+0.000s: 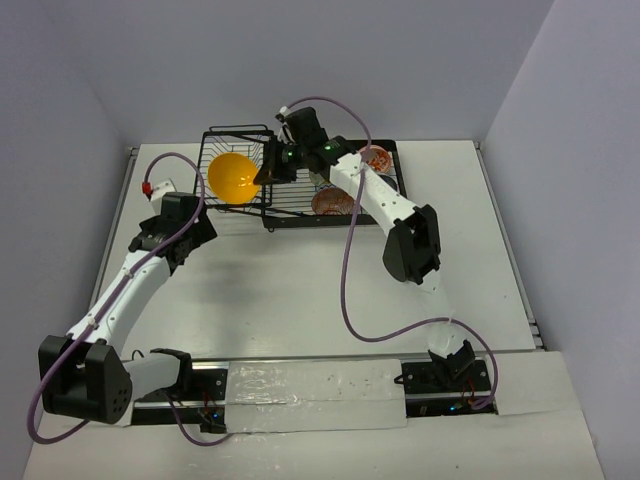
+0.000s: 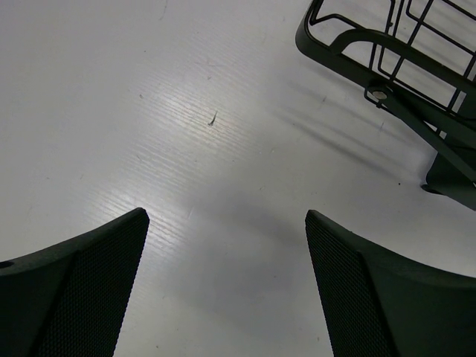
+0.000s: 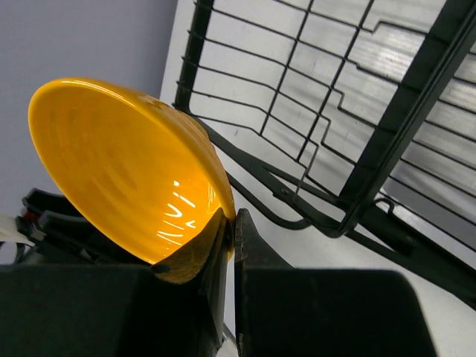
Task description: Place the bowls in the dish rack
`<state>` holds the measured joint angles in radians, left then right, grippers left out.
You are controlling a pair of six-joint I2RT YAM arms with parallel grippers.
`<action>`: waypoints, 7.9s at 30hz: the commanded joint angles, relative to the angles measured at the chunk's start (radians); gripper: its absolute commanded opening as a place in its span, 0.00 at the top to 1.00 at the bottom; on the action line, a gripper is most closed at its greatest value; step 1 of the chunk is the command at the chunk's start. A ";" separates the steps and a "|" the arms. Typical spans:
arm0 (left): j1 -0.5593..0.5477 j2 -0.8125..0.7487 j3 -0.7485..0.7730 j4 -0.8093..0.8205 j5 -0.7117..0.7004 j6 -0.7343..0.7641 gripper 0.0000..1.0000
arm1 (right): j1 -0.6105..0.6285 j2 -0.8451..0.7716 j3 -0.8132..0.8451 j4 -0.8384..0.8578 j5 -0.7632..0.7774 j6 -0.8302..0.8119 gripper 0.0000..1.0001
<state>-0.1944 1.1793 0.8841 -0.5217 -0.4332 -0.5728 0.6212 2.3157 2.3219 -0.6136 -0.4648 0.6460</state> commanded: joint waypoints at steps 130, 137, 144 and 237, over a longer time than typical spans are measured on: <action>-0.074 -0.023 0.016 -0.001 -0.038 -0.010 0.08 | -0.113 -0.328 -0.456 0.287 0.075 -0.086 0.00; -0.074 -0.061 0.012 0.009 -0.036 -0.004 0.08 | -0.115 -0.527 -0.567 0.128 0.245 -0.183 0.00; -0.076 -0.128 0.000 0.035 0.002 0.007 0.07 | -0.115 -0.875 -0.876 0.098 0.478 -0.233 0.00; -0.191 -0.219 -0.019 0.058 -0.032 0.011 0.09 | -0.115 -1.349 -1.279 0.074 0.697 -0.121 0.00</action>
<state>-0.3786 0.9768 0.8677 -0.4896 -0.4446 -0.5690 0.5053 0.9531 1.0393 -0.5835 0.2173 0.5301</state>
